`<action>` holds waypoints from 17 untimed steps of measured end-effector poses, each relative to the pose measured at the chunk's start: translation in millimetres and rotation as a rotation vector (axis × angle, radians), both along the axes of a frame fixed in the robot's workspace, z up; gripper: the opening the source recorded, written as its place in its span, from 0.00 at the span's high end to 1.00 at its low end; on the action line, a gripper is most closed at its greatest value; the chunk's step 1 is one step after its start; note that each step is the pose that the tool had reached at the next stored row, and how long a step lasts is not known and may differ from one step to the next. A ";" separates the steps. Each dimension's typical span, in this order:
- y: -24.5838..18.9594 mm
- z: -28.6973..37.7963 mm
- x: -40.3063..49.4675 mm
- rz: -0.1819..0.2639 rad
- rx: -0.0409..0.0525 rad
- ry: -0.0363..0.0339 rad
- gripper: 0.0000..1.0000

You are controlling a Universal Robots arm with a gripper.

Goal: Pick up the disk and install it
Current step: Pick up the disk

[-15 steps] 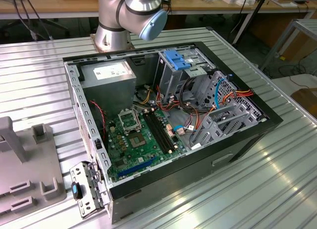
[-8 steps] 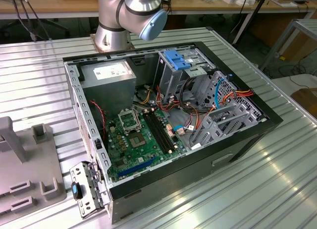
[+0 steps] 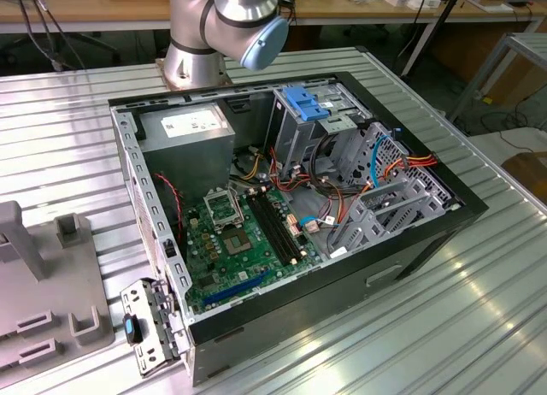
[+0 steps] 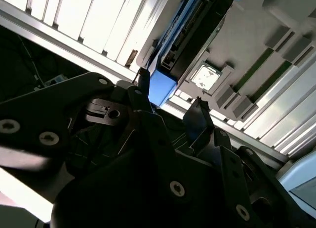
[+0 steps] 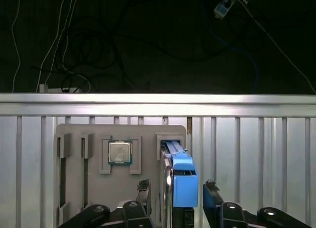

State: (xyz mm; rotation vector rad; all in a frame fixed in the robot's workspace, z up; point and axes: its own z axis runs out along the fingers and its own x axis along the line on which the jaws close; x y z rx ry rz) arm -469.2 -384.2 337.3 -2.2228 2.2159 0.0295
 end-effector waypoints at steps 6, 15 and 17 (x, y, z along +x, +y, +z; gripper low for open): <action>4.9 -16.8 -1.5 -0.003 0.0000 0.0000 0.45; 1.7 -28.7 -2.2 -0.003 0.0001 -0.0002 0.45; 1.6 -31.9 -2.1 -0.003 0.0000 -0.0001 0.45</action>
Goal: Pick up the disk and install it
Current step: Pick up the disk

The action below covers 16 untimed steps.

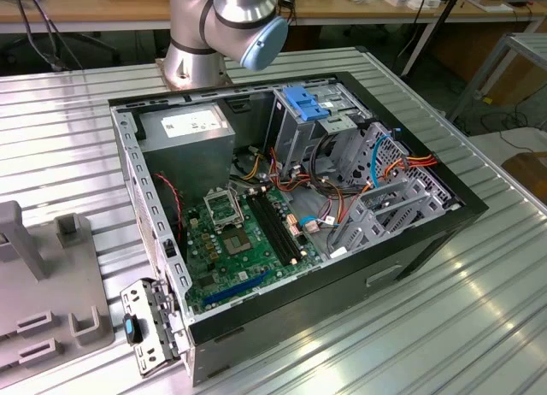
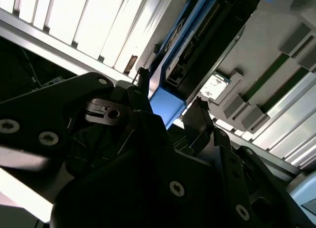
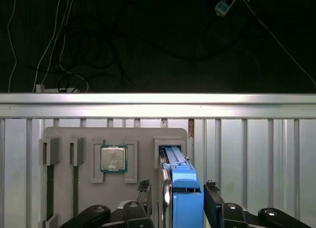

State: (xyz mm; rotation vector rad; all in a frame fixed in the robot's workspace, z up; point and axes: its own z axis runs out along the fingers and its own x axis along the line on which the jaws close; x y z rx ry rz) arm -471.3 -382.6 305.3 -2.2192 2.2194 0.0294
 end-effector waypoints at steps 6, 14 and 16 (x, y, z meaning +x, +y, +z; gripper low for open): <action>0.0 -1.5 0.0 0.000 -0.0001 0.0001 0.54; 0.0 -1.9 0.0 0.000 0.0000 0.0001 0.61; 0.0 -1.9 0.0 0.000 -0.0001 0.0002 0.62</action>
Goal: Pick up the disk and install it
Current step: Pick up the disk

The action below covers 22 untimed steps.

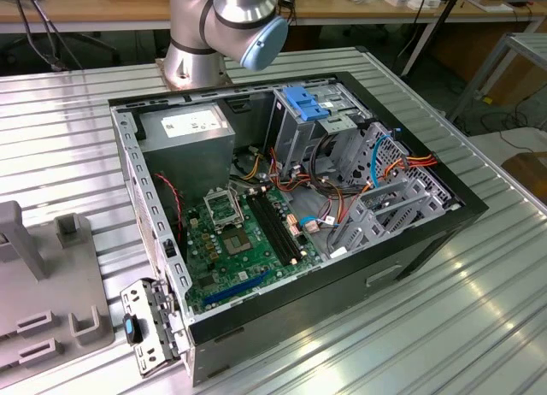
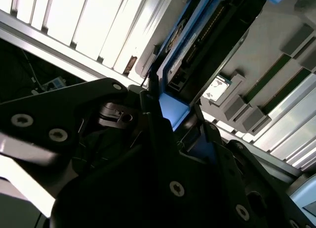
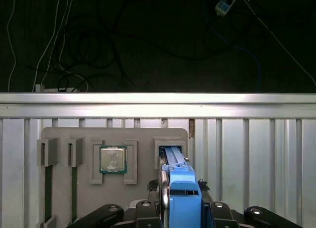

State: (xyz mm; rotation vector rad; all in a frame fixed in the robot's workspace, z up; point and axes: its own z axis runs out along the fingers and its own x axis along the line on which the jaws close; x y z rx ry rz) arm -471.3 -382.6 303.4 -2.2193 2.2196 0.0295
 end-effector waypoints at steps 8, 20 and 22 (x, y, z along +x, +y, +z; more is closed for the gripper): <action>0.0 -0.4 0.0 0.000 0.0000 -0.0003 0.63; 0.0 -0.4 0.0 0.000 -0.0044 -0.0003 0.63; 0.0 -0.4 0.0 0.000 -0.0048 -0.0004 0.63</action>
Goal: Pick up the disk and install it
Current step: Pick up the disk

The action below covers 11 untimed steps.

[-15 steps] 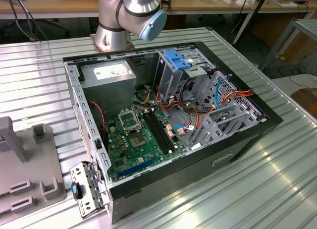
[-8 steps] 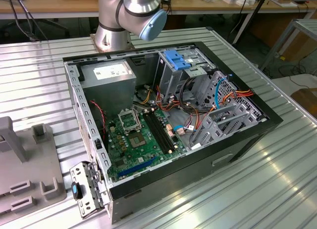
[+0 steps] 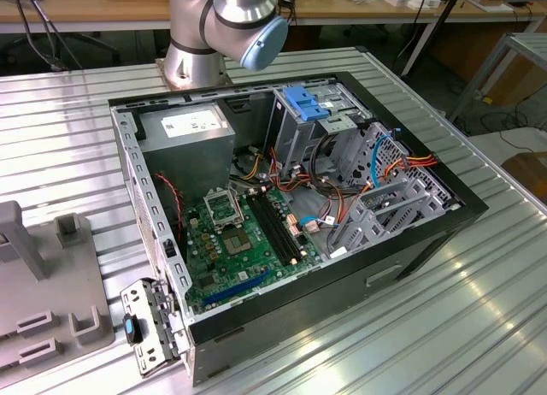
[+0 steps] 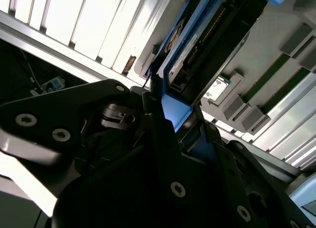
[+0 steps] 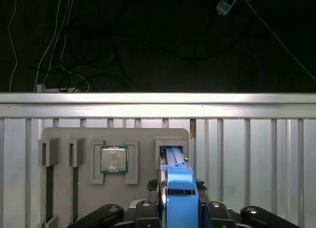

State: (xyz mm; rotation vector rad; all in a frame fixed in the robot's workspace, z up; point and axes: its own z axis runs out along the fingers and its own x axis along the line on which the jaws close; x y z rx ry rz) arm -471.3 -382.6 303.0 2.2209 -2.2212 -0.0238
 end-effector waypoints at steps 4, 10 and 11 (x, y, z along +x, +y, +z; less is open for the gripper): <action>0.0 4.8 0.0 0.000 0.0000 0.0000 0.63; 0.0 11.6 0.0 0.000 -0.0001 0.0001 0.63; 0.0 12.8 0.0 0.000 0.0000 0.0000 0.63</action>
